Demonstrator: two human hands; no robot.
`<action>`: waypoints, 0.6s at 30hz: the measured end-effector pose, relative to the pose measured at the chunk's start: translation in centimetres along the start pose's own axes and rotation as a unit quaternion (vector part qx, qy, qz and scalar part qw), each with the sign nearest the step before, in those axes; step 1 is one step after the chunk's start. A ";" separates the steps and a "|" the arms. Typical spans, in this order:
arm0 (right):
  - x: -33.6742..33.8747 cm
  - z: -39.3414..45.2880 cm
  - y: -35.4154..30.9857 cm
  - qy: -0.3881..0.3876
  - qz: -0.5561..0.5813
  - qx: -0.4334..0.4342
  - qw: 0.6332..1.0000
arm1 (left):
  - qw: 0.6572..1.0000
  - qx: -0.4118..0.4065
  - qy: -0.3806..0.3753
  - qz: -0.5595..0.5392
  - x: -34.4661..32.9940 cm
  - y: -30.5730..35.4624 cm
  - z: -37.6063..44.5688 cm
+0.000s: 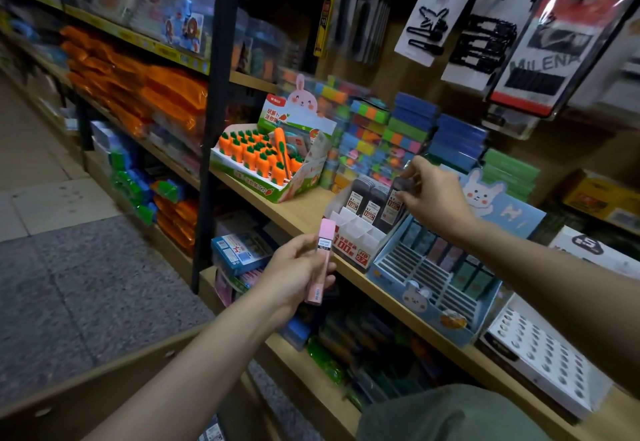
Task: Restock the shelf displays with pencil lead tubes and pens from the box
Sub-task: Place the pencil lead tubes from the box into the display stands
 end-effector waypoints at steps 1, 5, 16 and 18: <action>-0.1 0.0 0.1 -0.002 0.002 -0.001 1.000 | 1.000 0.002 0.004 -0.001 0.1 -0.1 0.0; -0.5 0.1 0.4 -0.008 -0.014 -0.002 1.000 | 1.000 0.000 0.016 -0.004 0.3 0.0 -0.1; -0.5 -2.2 0.9 0.039 0.003 -0.062 0.997 | 0.999 -0.024 0.004 0.021 1.0 0.1 -0.4; -0.2 -4.1 0.1 0.026 0.126 -0.102 0.987 | 0.997 -0.044 -0.009 0.061 0.7 0.1 -0.6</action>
Point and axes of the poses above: each hand's wrist, its own z-axis towards the middle knuckle, its own x-axis out of the back of the hand, y = z × x, the point moved 4 cm from there along z, towards the middle knuckle, and after that the axes turned 1 degree about z, right-handed, at the moved point
